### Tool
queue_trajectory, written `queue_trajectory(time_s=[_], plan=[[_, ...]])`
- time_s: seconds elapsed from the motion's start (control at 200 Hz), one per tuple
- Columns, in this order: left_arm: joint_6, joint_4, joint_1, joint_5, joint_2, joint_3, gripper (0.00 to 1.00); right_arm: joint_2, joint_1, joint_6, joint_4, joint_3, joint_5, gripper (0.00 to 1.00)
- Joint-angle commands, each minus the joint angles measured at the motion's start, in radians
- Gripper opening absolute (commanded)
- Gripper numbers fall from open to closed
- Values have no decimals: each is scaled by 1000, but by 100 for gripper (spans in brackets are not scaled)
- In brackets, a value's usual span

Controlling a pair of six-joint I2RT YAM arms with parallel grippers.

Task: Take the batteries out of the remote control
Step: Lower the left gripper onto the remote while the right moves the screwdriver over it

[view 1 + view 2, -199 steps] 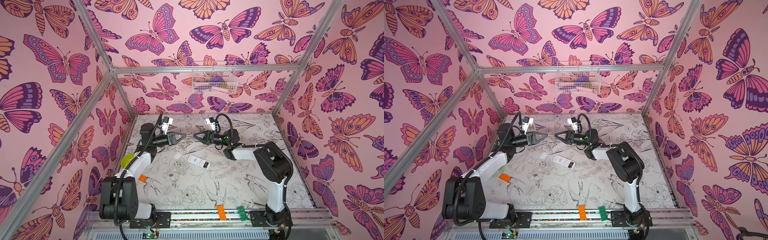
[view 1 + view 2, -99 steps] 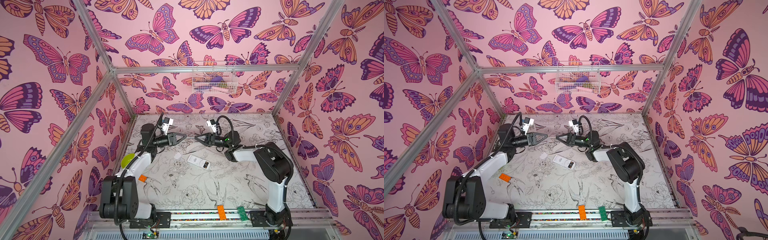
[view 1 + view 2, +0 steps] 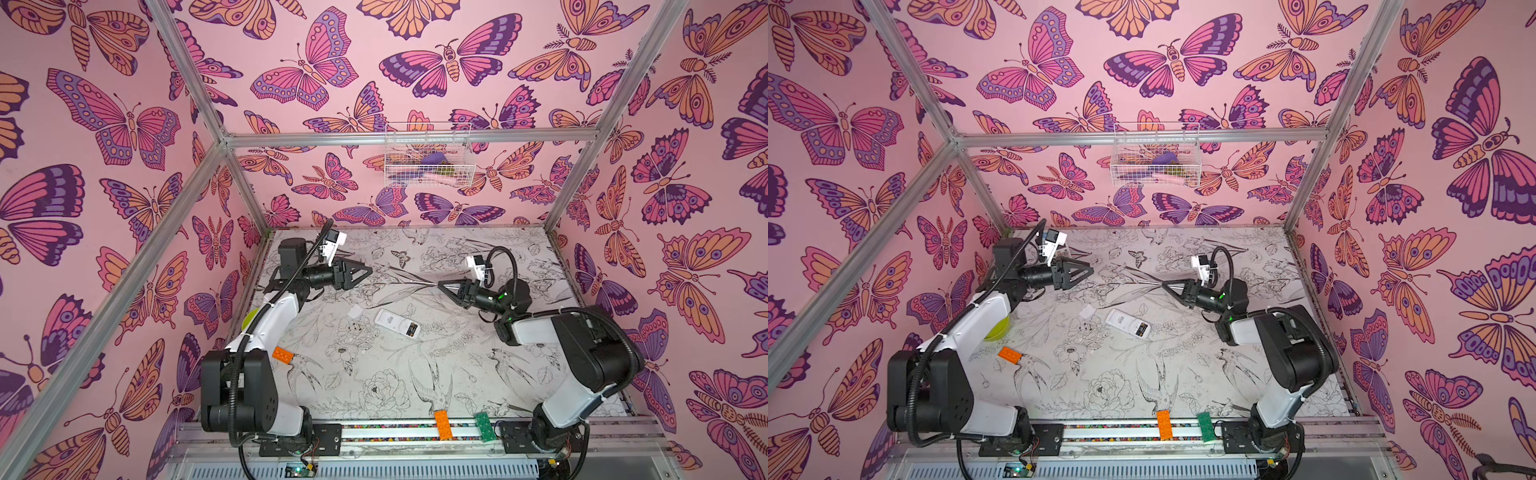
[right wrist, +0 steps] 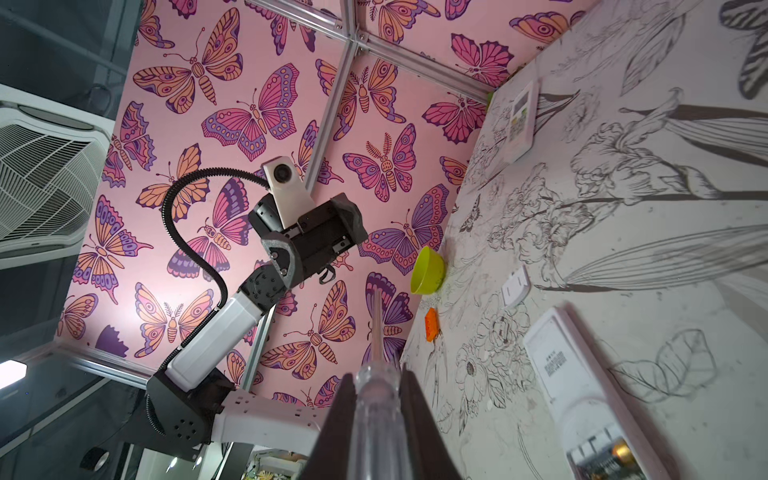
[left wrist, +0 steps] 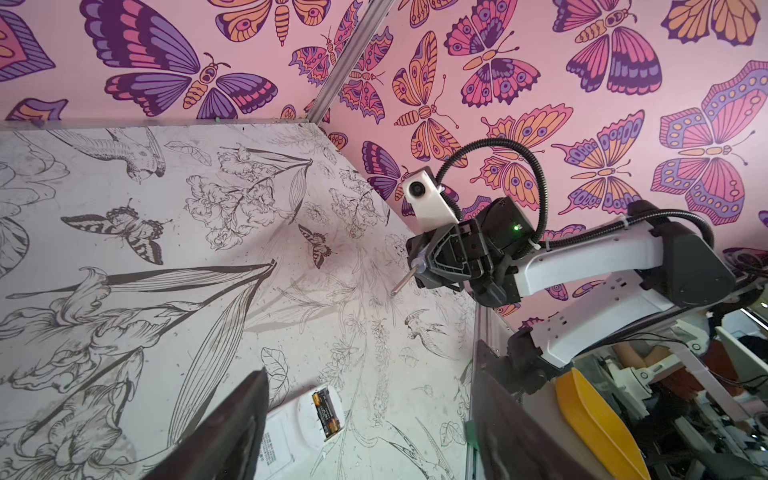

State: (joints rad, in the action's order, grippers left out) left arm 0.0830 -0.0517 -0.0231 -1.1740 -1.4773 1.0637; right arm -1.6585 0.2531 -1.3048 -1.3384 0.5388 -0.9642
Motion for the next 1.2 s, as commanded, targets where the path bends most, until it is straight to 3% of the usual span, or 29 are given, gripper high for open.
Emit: queue_trajectory(time_s=[0.0,0.07,0.195,0.321,0.476,0.641,0.897,1.032,1.197], plan=[[-317,-246,-25,51,-52,83,81,115,-61,100,94,-41,-57,0],[-443,-348,-51,99,-83,131,83,209,-82,239,334,-47,-59,0],[-668,-500,-102,130,-128,198,86,416,-81,667,1027,25,8,0],[-942,-664,-162,152,-188,258,92,519,-84,838,1332,69,58,0],[-1292,-823,-246,260,-248,290,97,554,-82,873,1380,59,99,0],[-1485,-853,-314,385,-301,283,100,563,-76,931,1439,75,149,0],[-1560,-843,-345,430,-399,305,99,588,-21,1012,1542,96,240,0],[-1562,-793,-372,528,-459,312,96,598,-9,1012,1539,88,260,0],[-1538,-732,-381,548,-512,328,94,599,5,1025,1530,86,277,0]])
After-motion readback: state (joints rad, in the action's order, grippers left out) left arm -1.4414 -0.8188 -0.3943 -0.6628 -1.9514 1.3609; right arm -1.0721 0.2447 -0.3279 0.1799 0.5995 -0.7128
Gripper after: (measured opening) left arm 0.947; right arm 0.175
